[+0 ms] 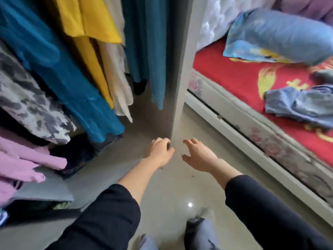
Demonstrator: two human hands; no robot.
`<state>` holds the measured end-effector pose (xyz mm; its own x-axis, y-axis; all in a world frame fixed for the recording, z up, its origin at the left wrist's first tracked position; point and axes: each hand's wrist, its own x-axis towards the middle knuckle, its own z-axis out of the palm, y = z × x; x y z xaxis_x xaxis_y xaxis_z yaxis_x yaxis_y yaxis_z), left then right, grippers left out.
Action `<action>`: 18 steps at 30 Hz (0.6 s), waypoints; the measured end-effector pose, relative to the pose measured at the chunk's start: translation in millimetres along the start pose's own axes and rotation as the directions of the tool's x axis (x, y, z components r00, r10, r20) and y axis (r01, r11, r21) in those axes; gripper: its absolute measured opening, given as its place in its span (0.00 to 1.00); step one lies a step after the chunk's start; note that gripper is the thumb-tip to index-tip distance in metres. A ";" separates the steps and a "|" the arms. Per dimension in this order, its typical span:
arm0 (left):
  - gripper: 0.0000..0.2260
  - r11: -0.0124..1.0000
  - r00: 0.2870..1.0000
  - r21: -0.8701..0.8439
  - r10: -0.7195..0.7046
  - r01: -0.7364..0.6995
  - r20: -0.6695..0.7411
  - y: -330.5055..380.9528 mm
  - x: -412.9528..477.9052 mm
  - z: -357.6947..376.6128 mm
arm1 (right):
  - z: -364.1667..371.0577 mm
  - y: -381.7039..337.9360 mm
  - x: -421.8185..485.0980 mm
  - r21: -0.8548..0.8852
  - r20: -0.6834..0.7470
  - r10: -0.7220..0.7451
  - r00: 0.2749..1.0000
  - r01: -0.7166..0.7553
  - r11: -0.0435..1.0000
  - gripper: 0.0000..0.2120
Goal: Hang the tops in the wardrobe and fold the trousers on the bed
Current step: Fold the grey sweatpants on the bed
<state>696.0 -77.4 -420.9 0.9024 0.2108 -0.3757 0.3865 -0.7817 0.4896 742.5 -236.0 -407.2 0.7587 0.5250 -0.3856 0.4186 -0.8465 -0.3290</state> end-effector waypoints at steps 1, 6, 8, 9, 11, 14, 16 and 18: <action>0.17 0.999 0.999 0.022 0.040 -0.040 0.020 30.7 2.4 5.5 | -13.4 22.6 -14.9 -0.005 -0.016 0.039 0.999 -0.039 0.999 0.29; 0.18 0.975 0.976 0.112 0.178 -0.192 0.123 167.3 24.7 44.8 | -67.7 138.5 -65.5 0.066 -0.060 0.228 0.972 -0.224 0.972 0.29; 0.18 0.966 0.965 0.120 0.209 -0.229 0.160 223.7 36.4 67.5 | -88.1 190.1 -82.8 0.108 -0.070 0.288 0.955 -0.280 0.954 0.29; 0.18 0.962 0.958 0.119 0.222 -0.246 0.182 255.1 42.8 81.2 | -99.2 219.5 -91.8 0.118 -0.075 0.314 0.946 -0.304 0.945 0.28; 0.18 0.952 0.941 0.120 0.250 -0.282 0.227 316.8 55.6 109.7 | -120.4 278.9 -108.8 0.125 -0.080 0.374 0.924 -0.362 0.924 0.28; 0.19 0.936 0.919 0.117 0.292 -0.331 0.263 392.4 69.9 139.4 | -150.7 352.7 -128.2 0.143 -0.089 0.444 0.892 -0.429 0.892 0.28; 0.18 0.923 0.908 0.126 0.320 -0.363 0.271 434.6 82.6 154.3 | -167.9 396.2 -136.4 0.173 -0.109 0.481 0.870 -0.460 0.871 0.28; 0.18 0.916 0.901 0.134 0.330 -0.378 0.282 466.6 95.7 163.0 | -180.5 428.8 -140.2 0.207 -0.120 0.511 0.851 -0.482 0.851 0.28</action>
<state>931.7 -517.7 -356.6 0.8870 -0.2336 -0.3984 -0.0125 -0.8745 0.4849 905.7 -688.6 -338.6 0.9196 0.0036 -0.3929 -0.1127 -0.9555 -0.2726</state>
